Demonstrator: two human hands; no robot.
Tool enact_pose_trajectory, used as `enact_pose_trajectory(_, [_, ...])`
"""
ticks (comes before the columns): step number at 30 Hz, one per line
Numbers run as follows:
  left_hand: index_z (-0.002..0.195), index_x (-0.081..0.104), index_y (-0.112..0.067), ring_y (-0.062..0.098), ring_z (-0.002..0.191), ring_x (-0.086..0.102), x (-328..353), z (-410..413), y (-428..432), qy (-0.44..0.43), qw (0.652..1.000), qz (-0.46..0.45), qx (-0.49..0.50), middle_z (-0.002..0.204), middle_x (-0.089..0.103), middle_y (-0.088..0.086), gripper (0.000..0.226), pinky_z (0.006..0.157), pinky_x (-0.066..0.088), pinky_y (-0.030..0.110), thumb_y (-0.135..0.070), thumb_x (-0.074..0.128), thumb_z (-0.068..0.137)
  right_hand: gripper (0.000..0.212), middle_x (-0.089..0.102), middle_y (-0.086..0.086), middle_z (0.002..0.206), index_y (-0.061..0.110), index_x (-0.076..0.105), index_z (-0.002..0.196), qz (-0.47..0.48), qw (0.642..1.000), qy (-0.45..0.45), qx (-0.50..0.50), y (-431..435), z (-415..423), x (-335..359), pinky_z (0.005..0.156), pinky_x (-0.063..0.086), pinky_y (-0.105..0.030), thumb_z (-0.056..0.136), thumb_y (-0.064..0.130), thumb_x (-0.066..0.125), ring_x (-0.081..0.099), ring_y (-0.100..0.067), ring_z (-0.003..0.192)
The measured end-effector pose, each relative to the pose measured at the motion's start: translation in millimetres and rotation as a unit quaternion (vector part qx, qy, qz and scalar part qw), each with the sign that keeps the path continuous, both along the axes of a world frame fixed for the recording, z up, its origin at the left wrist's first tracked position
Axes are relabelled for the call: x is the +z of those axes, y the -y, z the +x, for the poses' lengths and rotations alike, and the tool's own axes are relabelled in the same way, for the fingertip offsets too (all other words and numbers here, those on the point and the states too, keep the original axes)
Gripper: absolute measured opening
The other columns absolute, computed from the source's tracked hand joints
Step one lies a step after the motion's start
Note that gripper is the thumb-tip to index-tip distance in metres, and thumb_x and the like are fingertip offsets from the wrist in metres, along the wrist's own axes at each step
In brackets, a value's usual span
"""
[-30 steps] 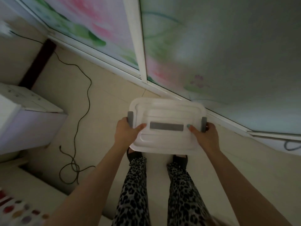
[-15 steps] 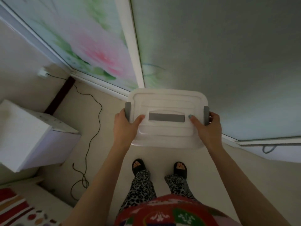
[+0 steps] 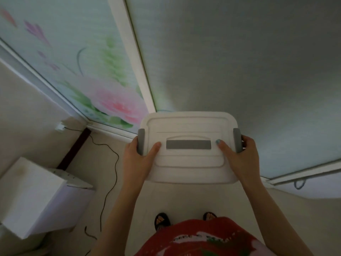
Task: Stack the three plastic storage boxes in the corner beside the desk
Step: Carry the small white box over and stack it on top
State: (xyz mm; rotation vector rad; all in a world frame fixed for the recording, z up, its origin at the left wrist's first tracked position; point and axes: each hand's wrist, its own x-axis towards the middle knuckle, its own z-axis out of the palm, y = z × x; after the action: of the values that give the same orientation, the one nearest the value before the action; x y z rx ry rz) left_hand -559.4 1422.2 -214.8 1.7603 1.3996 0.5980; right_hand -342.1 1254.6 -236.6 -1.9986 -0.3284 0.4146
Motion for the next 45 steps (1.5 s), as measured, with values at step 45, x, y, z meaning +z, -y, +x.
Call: enact_pose_trajectory(45, [0.119,0.066,-0.018,0.027,0.099,0.064,35,342,432,0.056,0.819,0.035,-0.57,0.105,0.066,0.004,0.056,0.084,0.049,0.037,-0.052,0.077,0.076,0.065,0.052,0.027,0.094,0.033,0.052,0.117,0.016,0.806,0.041,-0.591,536,41,48,0.062,0.038,-0.014,0.063,0.052,0.084,0.051,0.009,0.083])
